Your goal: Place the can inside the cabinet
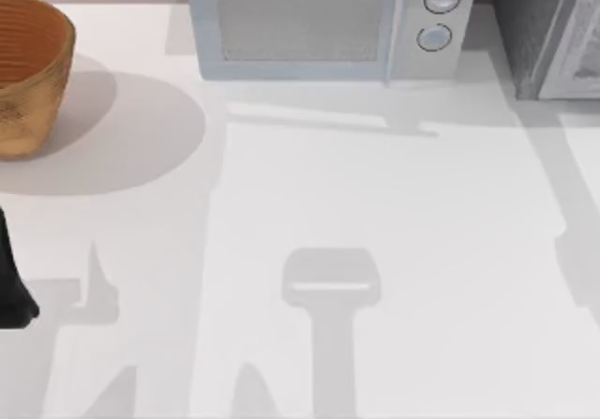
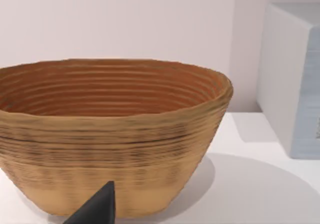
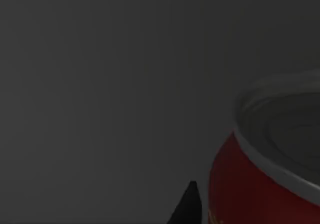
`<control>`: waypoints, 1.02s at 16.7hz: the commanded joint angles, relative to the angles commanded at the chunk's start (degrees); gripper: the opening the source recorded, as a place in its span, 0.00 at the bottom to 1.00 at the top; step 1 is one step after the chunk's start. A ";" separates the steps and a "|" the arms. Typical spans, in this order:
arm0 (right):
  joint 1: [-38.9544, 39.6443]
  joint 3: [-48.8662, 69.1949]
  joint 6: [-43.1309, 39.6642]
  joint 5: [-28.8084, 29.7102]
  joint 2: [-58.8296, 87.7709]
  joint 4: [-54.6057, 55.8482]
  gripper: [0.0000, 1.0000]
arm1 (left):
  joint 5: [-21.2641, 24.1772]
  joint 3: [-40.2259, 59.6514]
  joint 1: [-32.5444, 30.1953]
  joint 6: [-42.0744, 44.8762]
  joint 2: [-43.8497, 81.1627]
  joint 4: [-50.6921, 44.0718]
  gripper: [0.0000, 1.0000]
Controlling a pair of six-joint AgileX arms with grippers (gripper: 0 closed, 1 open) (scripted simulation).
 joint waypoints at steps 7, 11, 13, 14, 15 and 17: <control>-0.81 7.09 0.01 -0.70 5.81 -2.05 0.00 | 0.00 0.00 0.00 0.00 0.00 0.00 1.00; -0.81 7.09 0.01 -0.70 5.81 -2.05 0.23 | 0.00 0.00 0.00 0.00 0.00 0.00 1.00; -0.81 7.09 0.01 -0.70 5.81 -2.05 0.38 | 0.00 0.00 0.00 0.00 0.00 0.00 1.00; -0.81 7.09 0.01 -0.70 5.81 -2.05 0.45 | 0.00 0.00 0.00 0.00 0.00 0.00 1.00; -0.81 7.09 0.01 -0.70 5.81 -2.05 0.53 | 0.00 0.00 0.00 0.00 0.00 0.00 1.00; -0.81 7.09 0.01 -0.70 5.81 -2.05 0.68 | 0.00 0.00 0.00 0.00 0.00 0.00 1.00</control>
